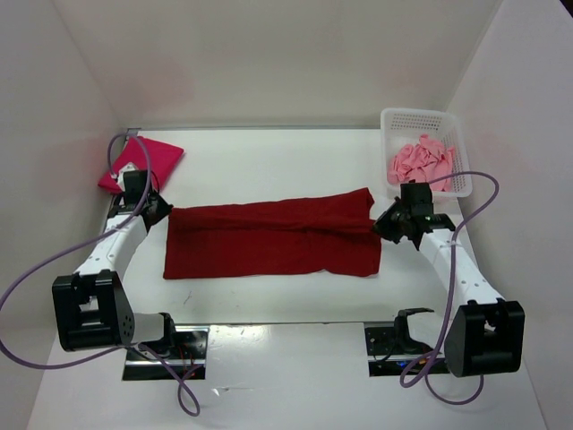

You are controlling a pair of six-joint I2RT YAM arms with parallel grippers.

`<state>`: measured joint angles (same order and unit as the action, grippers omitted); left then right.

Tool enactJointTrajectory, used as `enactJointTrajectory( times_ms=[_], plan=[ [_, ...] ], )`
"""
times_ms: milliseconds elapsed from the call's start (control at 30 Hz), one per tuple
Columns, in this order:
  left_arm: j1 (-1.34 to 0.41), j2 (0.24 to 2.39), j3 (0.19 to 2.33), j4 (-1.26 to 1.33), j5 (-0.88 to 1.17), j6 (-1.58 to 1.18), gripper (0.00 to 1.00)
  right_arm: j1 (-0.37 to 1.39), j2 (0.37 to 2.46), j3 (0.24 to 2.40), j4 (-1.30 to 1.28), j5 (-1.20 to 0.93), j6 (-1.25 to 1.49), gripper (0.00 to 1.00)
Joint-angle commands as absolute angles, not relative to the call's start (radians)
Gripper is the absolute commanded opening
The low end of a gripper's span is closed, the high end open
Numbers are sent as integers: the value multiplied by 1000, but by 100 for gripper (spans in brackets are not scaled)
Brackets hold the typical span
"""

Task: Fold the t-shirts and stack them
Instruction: Fold the other side of the tshirt into a rectangle

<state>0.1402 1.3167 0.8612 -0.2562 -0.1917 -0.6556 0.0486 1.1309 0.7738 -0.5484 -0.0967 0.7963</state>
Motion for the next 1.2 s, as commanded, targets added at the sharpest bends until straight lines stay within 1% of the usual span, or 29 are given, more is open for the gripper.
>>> enactJointTrajectory(
  times_ms=[0, 33, 133, 200, 267, 300, 333, 400, 467, 533, 567, 600, 633, 700, 733, 800, 867, 900, 933, 1000, 1033, 1067, 1133, 1167],
  plan=[
    [146, 1269, 854, -287, -224, -664, 37, 48, 1091, 764, -560, -111, 825, 5],
    [146, 1258, 864, -287, -224, -675, 39, 48, 1082, 755, -560, -110, 825, 7],
    [146, 1249, 882, -305, -245, -684, 41, 48, 1054, 755, -581, -101, 834, 9],
    [146, 1249, 910, -305, -245, -684, 43, 48, 1045, 765, -581, -101, 834, 13],
    [146, 1249, 931, -305, -218, -684, 43, 48, 1036, 781, -591, -91, 825, 17],
    [146, 1258, 940, -290, -200, -684, 43, 48, 1035, 793, -603, -91, 813, 17],
    [146, 1258, 949, -279, -145, -684, 43, 48, 1026, 793, -612, -91, 813, 20],
    [118, 1267, 950, -256, -114, -673, 40, 48, 1015, 802, -612, -91, 804, 25],
    [75, 1278, 950, -238, -94, -651, 40, 48, 1006, 830, -635, -78, 804, 29],
    [49, 1289, 940, -212, -94, -635, 38, 48, 997, 841, -635, -67, 778, 31],
    [19, 1308, 940, -212, -94, -635, 37, 48, 997, 841, -593, -67, 767, 31],
    [3, 1337, 940, -212, -94, -621, 36, 48, 1043, 841, -583, -105, 756, 26],
    [-12, 1353, 952, -201, -94, -612, 35, 64, 1086, 874, -583, -106, 740, 18],
    [-53, 1383, 953, -201, -94, -603, 35, 171, 1172, 922, -571, -80, 739, 0],
    [-54, 1408, 963, -201, -94, -603, 33, 217, 1246, 975, -571, -19, 739, 0],
    [-63, 1442, 963, -212, -84, -603, 33, 315, 1310, 1020, -552, 9, 739, 0],
    [-63, 1451, 951, -212, -74, -594, 32, 344, 1396, 1069, -522, 21, 739, 0],
    [-63, 1474, 951, -212, -65, -585, 32, 344, 1426, 1086, -511, 21, 730, 1],
    [-63, 1483, 939, -212, -64, -584, 32, 344, 1457, 1119, -494, 21, 730, 7],
    [-63, 1520, 930, -221, -51, -584, 32, 344, 1563, 1159, -482, 21, 689, 12],
    [-63, 1531, 930, -233, -28, -584, 32, 344, 1600, 1202, -482, 31, 677, 17],
    [-63, 1531, 930, -233, -28, -584, 32, 344, 1670, 1221, -482, 31, 666, 20],
    [-63, 1545, 930, -242, -2, -584, 32, 353, 1729, 1264, -472, 31, 649, 27],
    [-63, 1554, 930, -242, -2, -584, 32, 353, 1755, 1278, -462, 31, 640, 29]
  ],
)
